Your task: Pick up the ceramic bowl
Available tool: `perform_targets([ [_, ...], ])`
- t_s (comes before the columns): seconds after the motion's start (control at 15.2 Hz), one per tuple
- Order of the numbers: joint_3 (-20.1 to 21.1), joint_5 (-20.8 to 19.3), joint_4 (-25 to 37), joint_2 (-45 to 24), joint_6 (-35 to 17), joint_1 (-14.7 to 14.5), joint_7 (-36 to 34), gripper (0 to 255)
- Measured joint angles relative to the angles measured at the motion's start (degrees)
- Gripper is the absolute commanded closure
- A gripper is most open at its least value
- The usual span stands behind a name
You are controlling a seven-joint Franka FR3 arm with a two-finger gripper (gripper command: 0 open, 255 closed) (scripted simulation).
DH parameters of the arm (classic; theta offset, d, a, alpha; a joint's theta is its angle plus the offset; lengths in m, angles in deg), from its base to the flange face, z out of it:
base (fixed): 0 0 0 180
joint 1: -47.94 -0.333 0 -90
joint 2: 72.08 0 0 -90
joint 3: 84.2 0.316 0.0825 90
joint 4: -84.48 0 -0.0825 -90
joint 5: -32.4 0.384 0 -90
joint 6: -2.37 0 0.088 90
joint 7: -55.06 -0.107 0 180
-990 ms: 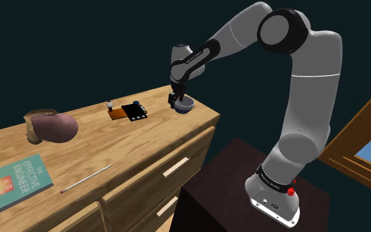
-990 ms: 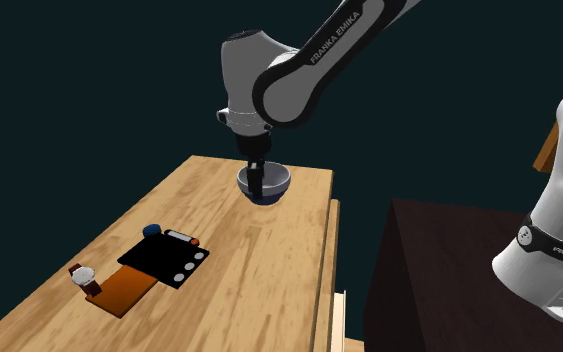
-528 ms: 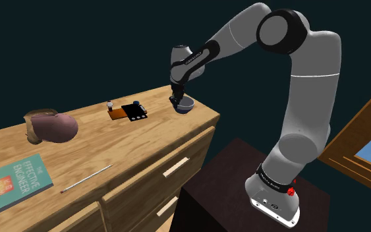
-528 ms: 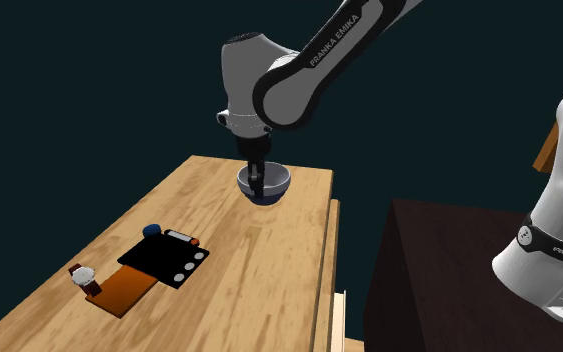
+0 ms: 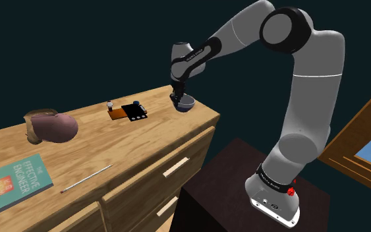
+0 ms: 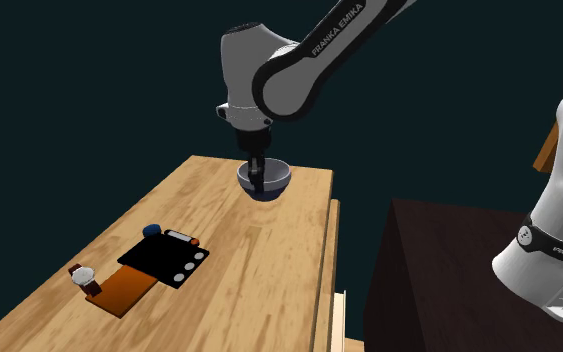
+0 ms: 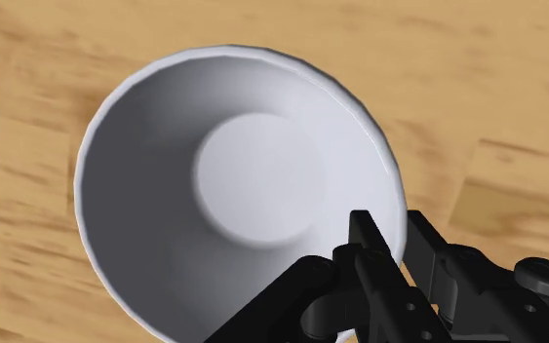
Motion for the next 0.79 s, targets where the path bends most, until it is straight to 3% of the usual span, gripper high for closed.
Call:
perform_targets([
  [0.79, 0.3, 0.8, 2.3, 5.2, 7.4, 0.1, 1.1, 255],
])
